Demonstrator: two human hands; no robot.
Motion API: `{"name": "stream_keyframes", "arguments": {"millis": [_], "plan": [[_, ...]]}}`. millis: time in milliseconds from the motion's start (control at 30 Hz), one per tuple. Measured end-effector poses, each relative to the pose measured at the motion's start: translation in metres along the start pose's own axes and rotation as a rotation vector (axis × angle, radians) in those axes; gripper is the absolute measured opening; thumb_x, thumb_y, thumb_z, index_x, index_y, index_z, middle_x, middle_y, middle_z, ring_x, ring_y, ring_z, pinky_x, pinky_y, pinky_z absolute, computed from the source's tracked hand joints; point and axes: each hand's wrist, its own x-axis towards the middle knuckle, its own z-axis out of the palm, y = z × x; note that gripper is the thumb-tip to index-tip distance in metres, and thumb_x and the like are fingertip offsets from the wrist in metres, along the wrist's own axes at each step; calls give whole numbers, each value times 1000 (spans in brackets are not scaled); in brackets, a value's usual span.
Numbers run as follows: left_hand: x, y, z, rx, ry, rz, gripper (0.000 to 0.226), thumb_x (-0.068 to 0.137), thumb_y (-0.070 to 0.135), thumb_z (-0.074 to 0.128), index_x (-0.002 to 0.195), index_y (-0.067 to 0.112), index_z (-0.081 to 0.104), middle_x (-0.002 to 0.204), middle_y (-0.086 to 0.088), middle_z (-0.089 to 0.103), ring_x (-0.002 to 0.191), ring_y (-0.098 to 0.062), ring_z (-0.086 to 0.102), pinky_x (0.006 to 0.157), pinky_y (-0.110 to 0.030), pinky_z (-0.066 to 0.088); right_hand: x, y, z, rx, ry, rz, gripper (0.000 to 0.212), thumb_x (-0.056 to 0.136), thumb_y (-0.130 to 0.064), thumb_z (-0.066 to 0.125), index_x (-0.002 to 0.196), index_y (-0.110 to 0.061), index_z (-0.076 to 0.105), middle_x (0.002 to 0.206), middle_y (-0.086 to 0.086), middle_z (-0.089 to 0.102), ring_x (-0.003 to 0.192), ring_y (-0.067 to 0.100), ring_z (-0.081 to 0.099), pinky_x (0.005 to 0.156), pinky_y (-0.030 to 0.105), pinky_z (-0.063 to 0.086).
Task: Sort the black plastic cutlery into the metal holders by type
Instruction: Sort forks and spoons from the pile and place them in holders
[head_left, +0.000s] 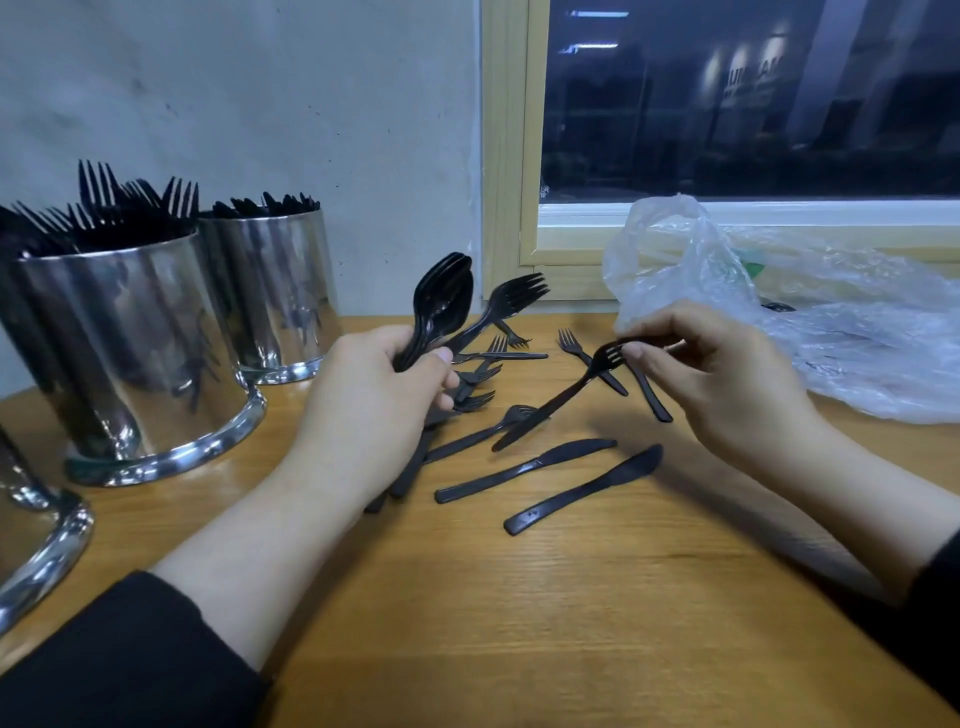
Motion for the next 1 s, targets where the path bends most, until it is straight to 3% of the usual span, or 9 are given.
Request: {"name": "stream_keyframes", "arguments": {"millis": [100, 333, 467, 567, 667, 733, 833, 933, 1000], "plan": [[-4, 3, 2, -7, -59, -16, 23, 99, 22, 61, 79, 20, 73, 78, 8, 77, 71, -7, 72, 56, -6, 46, -7, -15, 5, 110, 43, -67, 11, 91, -21, 69, 92, -32, 68, 89, -10, 70, 83, 5, 64, 68, 8, 45], [-16, 13, 7, 3, -320, -36, 24, 100, 31, 59, 85, 22, 74, 75, 3, 77, 73, -22, 72, 79, -37, 55, -9, -21, 11, 396, 130, 7, 4, 93, -10, 67, 95, -11, 64, 75, 0, 68, 67, 1, 63, 63, 9, 46], [-18, 13, 7, 29, -364, -8, 34, 100, 37, 57, 76, 19, 71, 51, 2, 56, 47, -12, 44, 47, -19, 33, -5, -14, 15, 383, 83, 52, 22, 93, -11, 67, 113, -19, 62, 80, 2, 63, 67, 7, 61, 65, 15, 47], [-17, 12, 7, 35, -394, 4, 35, 99, 38, 58, 74, 16, 70, 52, 8, 47, 51, -13, 38, 48, -22, 29, -4, -13, 18, 246, 33, 57, 5, 94, -18, 67, 97, -15, 69, 68, -3, 63, 55, -3, 53, 58, 6, 38], [-16, 12, 6, 53, -404, 32, 35, 96, 40, 63, 74, 13, 67, 62, -13, 48, 55, -16, 38, 51, -27, 26, -1, -12, 22, 226, 69, 39, 10, 94, -25, 66, 87, -18, 66, 65, -3, 63, 54, -2, 52, 57, 7, 37], [-13, 12, 3, 85, -336, 22, 36, 97, 38, 62, 72, 13, 65, 57, -13, 50, 49, -12, 37, 51, -27, 27, 3, -9, 27, 283, 58, 38, 8, 94, -29, 66, 92, -22, 67, 70, -4, 65, 62, 1, 56, 63, 12, 42], [-3, 6, -6, 62, -138, -27, 37, 100, 35, 59, 70, 14, 63, 45, 10, 43, 40, -7, 34, 49, -26, 28, 12, 0, 41, 132, -92, 7, 18, 92, -35, 67, 110, -35, 65, 91, -12, 67, 84, 0, 60, 77, 19, 48], [5, -1, -15, 63, -4, -49, 36, 102, 34, 56, 70, 17, 59, 44, 17, 49, 41, -1, 39, 54, -27, 31, 19, 6, 54, -151, -418, -67, 33, 92, -32, 67, 124, -38, 61, 112, -19, 57, 102, -2, 58, 89, 22, 48], [7, -4, -17, 61, 29, -58, 37, 103, 34, 55, 70, 17, 59, 42, 18, 47, 41, -2, 39, 54, -27, 30, 22, 6, 60, -250, -551, -106, 36, 93, -30, 65, 128, -35, 61, 116, -17, 56, 104, 2, 57, 95, 24, 48]]}}
